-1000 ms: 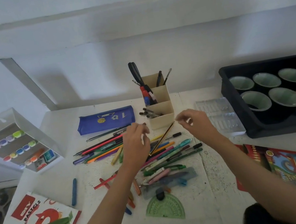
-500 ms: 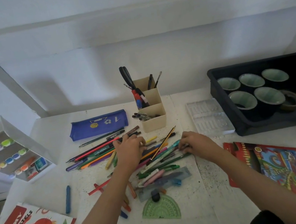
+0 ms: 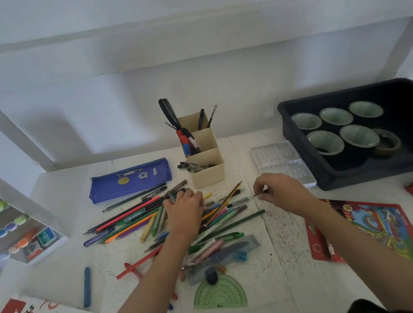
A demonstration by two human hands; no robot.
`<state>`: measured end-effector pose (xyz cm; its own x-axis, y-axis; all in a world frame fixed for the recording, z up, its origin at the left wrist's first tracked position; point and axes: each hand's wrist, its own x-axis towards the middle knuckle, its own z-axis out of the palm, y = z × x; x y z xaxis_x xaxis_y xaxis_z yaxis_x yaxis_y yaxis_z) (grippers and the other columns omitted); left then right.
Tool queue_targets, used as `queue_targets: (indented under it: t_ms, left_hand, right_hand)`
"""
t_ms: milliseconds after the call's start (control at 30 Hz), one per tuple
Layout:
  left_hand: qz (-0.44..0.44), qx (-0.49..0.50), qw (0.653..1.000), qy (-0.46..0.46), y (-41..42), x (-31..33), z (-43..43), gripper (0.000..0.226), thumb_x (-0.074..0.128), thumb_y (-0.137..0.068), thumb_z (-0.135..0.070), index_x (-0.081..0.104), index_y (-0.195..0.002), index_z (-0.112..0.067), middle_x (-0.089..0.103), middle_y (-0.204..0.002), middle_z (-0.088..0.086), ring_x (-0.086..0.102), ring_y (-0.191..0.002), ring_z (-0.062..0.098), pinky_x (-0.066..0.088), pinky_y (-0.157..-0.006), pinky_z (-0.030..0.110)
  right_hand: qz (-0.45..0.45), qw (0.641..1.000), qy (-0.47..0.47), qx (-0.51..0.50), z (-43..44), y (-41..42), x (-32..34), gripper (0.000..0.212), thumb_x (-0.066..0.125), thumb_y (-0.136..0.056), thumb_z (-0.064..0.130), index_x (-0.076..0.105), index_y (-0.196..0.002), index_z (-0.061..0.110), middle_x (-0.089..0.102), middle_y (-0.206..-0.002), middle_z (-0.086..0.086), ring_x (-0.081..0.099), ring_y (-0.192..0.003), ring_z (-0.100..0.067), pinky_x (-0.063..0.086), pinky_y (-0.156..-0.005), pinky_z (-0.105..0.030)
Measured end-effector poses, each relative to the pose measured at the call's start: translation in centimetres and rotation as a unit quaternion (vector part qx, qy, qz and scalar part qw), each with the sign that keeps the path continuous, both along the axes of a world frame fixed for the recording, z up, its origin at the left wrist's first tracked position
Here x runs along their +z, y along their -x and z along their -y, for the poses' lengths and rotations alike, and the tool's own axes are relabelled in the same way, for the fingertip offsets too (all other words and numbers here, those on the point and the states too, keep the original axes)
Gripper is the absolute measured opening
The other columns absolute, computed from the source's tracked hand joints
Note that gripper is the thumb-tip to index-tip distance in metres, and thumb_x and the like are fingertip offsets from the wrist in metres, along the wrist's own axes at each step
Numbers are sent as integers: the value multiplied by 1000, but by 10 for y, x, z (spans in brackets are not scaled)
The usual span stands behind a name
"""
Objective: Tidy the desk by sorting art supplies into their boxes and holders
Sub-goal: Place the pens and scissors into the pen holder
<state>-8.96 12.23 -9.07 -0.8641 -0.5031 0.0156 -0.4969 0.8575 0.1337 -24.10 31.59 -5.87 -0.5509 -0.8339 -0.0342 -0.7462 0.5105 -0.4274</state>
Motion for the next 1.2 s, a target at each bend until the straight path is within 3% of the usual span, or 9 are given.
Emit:
queue_targets:
  t_ms: [100,200,267,367,500,667,867,1033,1200]
  left_hand:
    - [20,-17,1000,-17,4,3,1,13,54,-92,-36,56,-98,-25,59,-110,-8,44,-110,17,26,-94,44]
    - [11,-36,999,-3,4,4,4,10,55,-92,-32,58,-96,-24,62,-109,-9,44,-111,17,24,-93,42]
    - [-84,-35,995,-40,0,1,8,7,57,-91,-25,60,-96,-21,61,-106,-6,48,-108,17,26,-92,38]
    - [-260,-71,954,-132,-7,4,16,6,62,-88,-7,64,-93,-8,57,-95,1,55,-86,15,44,-80,28]
    - [-357,-125,920,-106,-10,31,20,10,60,-87,4,67,-93,0,57,-94,10,52,-82,11,46,-76,16]
    - [-451,-115,884,-36,-7,68,28,11,60,-85,10,67,-93,5,57,-95,15,52,-86,11,44,-81,11]
    - [-455,-73,887,-36,13,74,41,8,61,-87,7,66,-93,5,56,-95,14,51,-86,10,43,-82,12]
    - [-348,-54,933,-77,32,52,42,22,56,-92,-5,67,-110,0,66,-102,13,58,-95,25,47,-83,34]
    - [-348,-50,934,-60,26,46,43,26,54,-91,-3,66,-114,-5,69,-102,11,58,-97,27,49,-83,40]
  right_hand:
    - [25,999,13,-21,0,-4,0,13,65,-87,19,56,-86,29,57,-85,16,53,-70,-4,50,-67,-26]
    - [28,999,16,-24,1,-7,-2,17,61,-89,18,57,-104,27,58,-90,14,54,-71,-4,50,-68,-25]
    - [40,999,23,-24,4,-10,-3,25,57,-91,16,53,-115,24,56,-91,13,55,-70,-5,50,-68,-26]
    - [57,996,62,-26,12,-13,2,24,54,-92,14,49,-114,21,55,-89,12,58,-67,-12,52,-63,-29]
    - [89,984,150,-38,37,-16,20,3,50,-96,21,49,-98,23,59,-86,8,60,-62,-4,46,-55,-16]
    - [65,964,257,-28,75,-16,41,3,48,-97,17,49,-95,18,59,-84,1,58,-65,-7,48,-59,-19]
    - [-44,955,294,-14,111,-5,43,16,52,-92,4,54,-108,5,55,-93,-3,52,-71,-14,48,-65,-25]
    - [-38,986,160,-4,125,2,28,22,52,-88,1,49,-110,6,62,-93,-15,59,-82,-31,47,-66,-35]
    - [15,982,188,-5,111,-1,20,34,54,-87,-2,53,-119,9,61,-108,-11,59,-89,-22,48,-73,-25]
